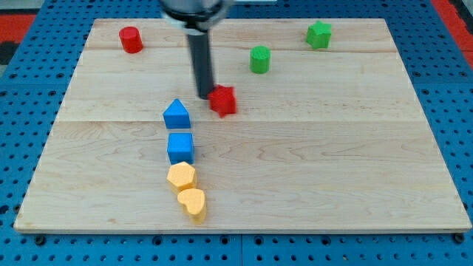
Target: Move the red star towards the center
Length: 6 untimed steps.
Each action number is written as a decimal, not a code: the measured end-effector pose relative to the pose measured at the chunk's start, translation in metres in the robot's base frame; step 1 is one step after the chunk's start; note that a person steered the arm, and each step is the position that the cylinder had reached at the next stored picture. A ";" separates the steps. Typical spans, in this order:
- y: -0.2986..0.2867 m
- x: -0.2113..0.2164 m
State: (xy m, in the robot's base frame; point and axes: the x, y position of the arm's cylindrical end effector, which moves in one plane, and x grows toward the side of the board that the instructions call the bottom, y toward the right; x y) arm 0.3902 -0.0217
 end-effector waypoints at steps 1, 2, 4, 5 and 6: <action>0.063 0.004; 0.102 0.015; 0.023 0.006; 0.022 0.048; 0.089 0.069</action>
